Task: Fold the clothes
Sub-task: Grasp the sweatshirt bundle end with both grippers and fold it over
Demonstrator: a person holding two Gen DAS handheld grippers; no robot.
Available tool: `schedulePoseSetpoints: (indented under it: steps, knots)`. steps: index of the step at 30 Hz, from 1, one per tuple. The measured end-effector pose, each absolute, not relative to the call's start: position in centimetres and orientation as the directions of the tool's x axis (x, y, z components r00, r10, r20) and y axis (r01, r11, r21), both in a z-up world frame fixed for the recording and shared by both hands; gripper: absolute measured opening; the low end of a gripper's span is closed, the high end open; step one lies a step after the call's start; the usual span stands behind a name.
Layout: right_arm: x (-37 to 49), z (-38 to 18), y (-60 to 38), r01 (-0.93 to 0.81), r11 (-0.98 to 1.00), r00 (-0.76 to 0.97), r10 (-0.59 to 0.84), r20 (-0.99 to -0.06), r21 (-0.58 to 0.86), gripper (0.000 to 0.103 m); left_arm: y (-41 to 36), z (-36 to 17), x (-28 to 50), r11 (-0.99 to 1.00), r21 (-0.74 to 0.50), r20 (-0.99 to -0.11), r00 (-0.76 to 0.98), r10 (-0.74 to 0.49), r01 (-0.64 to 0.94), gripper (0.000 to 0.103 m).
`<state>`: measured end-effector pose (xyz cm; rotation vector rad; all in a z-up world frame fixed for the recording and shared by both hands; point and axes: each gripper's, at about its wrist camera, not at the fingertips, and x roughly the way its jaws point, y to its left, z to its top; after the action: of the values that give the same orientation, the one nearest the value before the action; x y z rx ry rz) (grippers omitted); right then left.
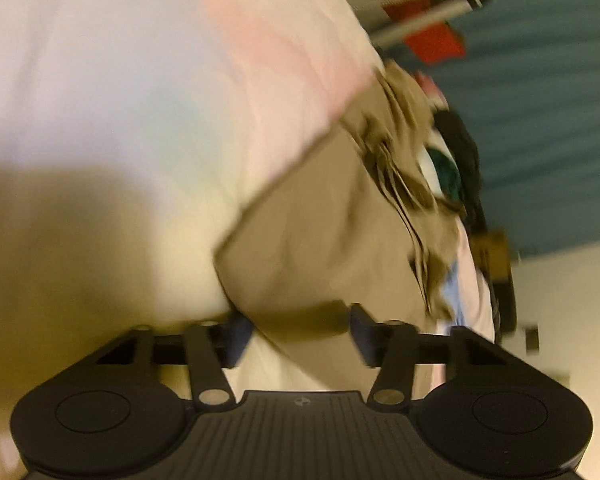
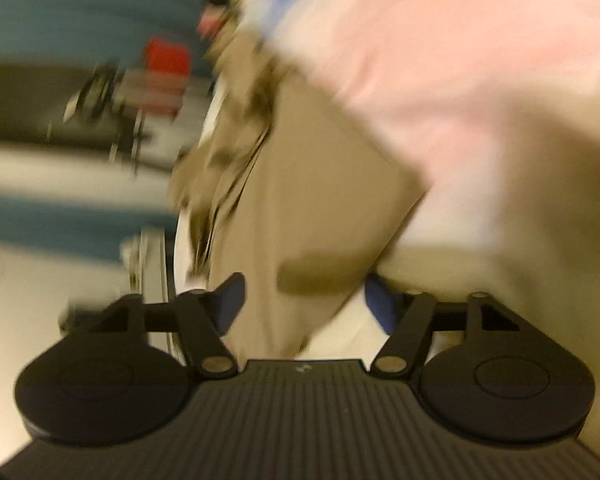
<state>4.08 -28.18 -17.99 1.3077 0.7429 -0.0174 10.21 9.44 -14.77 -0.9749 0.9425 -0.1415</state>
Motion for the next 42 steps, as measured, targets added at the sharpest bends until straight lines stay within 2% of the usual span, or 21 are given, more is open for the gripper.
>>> schedulePoseSetpoints:
  steps: [1,2,4,7,8,11,16,19,25,29,34,37,42]
  knots:
    - [3.9,-17.9,-28.6,0.427,0.296,0.783,0.35,-0.513,0.854,0.061,9.7,-15.0,10.3,0.574,-0.761,-0.614,0.621,-0.487,-0.303,0.029]
    - [3.8,-17.8,-28.8,0.436,0.299,0.791,0.323,-0.52,0.849,0.061,10.0,-15.2,10.3,0.558,-0.77,-0.606,0.63,-0.487,-0.309,0.026]
    - [4.2,-17.8,-28.6,0.423,0.312,0.791,0.331,-0.515,0.851,0.058,10.5,-15.2,10.0,0.531,-0.792,-0.577,0.654,-0.488,-0.302,0.012]
    - [4.5,-17.7,-28.3,0.403,0.334,0.793,0.338,-0.507,0.852,0.013,10.7,-13.8,9.2,0.523,-0.818,-0.517,0.705,-0.486,-0.24,0.009]
    - [4.4,-17.4,-28.5,0.393,0.349,0.798,0.33,-0.504,0.851,0.01,10.8,-13.4,8.9,0.521,-0.825,-0.497,0.72,-0.485,-0.219,0.009]
    - [3.9,-16.1,-28.9,0.361,0.391,0.817,0.306,-0.489,0.847,0.008,10.7,-11.7,7.9,0.53,-0.835,-0.442,0.756,-0.483,-0.149,0.008]
    - [1.1,-12.3,-29.2,0.252,0.425,0.865,0.304,-0.4,0.869,0.007,11.6,-9.2,4.3,0.515,-0.851,-0.386,0.787,-0.481,-0.102,0.006]
    - [-1.0,-9.9,-29.2,0.188,0.447,0.884,0.311,-0.349,0.874,0.007,11.7,-7.1,-0.3,0.546,-0.835,-0.37,0.802,-0.469,-0.066,0.006]
    - [-6.8,-7.8,-29.1,0.163,0.475,0.902,0.283,-0.326,0.865,0.007,12.6,-4.9,-11.5,0.538,-0.842,-0.331,0.825,-0.459,-0.039,0.006]
    - [-10.7,-6.4,-29.0,0.147,0.494,0.913,0.265,-0.31,0.857,0.007,12.2,-3.3,-15.5,0.505,-0.863,-0.296,0.839,-0.456,-0.03,0.006]
    - [-15.0,-4.7,-29.0,0.134,0.515,0.925,0.242,-0.293,0.847,0.007,11.1,-2.1,-13.1,0.535,-0.844,-0.315,0.834,-0.454,-0.027,0.006]
    - [-11.9,-4.8,-29.7,0.174,0.49,0.92,0.229,-0.319,0.854,0.007,10.3,-1.8,-9.2,0.563,-0.825,-0.357,0.823,-0.442,-0.055,0.006]
    - [-3.3,-4.5,-29.7,0.245,0.5,0.896,0.211,-0.391,0.831,0.007,8.4,-1.3,-0.5,0.672,-0.727,-0.476,0.809,-0.345,-0.141,0.007]
